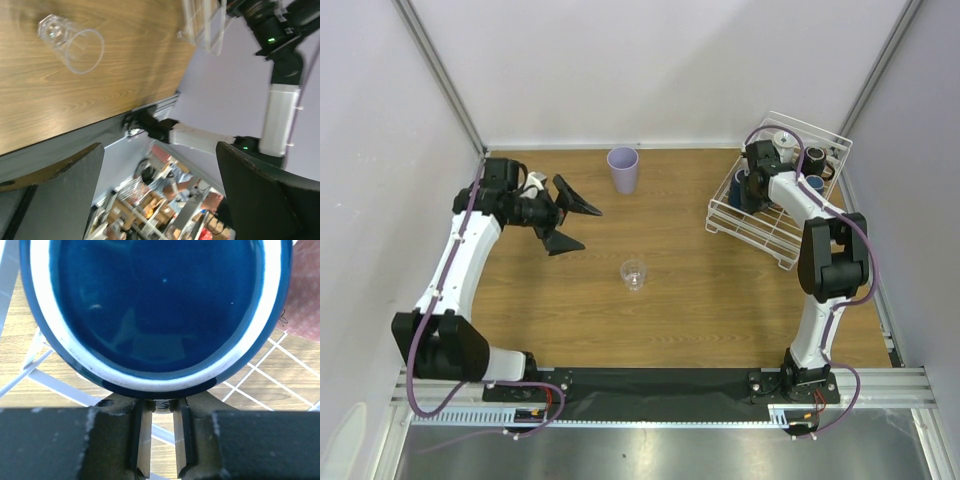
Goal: Load the cups into the dish rack
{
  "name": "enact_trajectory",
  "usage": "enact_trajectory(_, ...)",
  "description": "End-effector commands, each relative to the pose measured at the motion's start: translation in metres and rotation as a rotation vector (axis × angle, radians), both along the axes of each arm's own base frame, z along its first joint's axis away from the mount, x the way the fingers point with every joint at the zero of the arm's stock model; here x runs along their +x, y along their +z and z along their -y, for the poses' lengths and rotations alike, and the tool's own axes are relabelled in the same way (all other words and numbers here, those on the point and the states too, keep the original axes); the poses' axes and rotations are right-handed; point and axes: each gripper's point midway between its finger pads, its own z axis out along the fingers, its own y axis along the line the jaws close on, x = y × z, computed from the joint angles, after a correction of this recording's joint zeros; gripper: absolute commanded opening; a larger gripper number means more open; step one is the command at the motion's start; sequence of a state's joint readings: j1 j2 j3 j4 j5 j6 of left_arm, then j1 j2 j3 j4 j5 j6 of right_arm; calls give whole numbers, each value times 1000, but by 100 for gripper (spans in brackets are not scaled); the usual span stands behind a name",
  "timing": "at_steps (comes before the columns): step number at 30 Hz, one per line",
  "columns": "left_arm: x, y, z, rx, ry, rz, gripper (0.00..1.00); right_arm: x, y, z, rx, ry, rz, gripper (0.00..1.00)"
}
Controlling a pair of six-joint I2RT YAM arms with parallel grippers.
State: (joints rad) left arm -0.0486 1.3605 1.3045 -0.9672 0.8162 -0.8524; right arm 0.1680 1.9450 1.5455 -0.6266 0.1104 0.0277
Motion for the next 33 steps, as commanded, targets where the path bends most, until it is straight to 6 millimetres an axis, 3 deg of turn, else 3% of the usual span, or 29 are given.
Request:
enact_trajectory(1,-10,-2,5,101,-107,2,100,20,14,2,-2,-36,91,22)
enact_trajectory(2,-12,-5,8,144,-144,-4,100,19,13,1,3,-39,90,31)
enact_trajectory(6,-10,-3,12,183,-174,23,99,18,15,1,-3,-56,85,53)
enact_trajectory(12,-7,-1,20,256,-232,62,93,14,32,-1,8,-71,108,69)
enact_trajectory(15,-8,-4,26,273,-260,62,92,6,53,-2,35,-91,129,73)
enact_trajectory(16,-8,-5,28,277,-268,63,91,4,71,-2,51,-112,157,74)
enact_trajectory(19,-6,-9,38,321,-297,61,90,-10,98,7,38,-161,178,80)
enact_trajectory(20,-2,-9,37,356,-291,74,90,-18,119,12,33,-186,211,81)
enact_trajectory(23,1,-20,49,440,-322,66,89,-39,153,29,1,-281,241,88)
enact_trajectory(24,1,-33,54,501,-340,43,90,-46,158,31,-2,-290,235,88)
enact_trajectory(26,5,-36,63,541,-346,40,90,-68,166,32,8,-300,207,88)
enact_trajectory(27,4,-49,68,601,-366,20,91,-75,169,31,18,-297,202,88)
enact_trajectory(33,2,-75,108,711,-422,42,86,-133,194,21,162,-276,219,92)
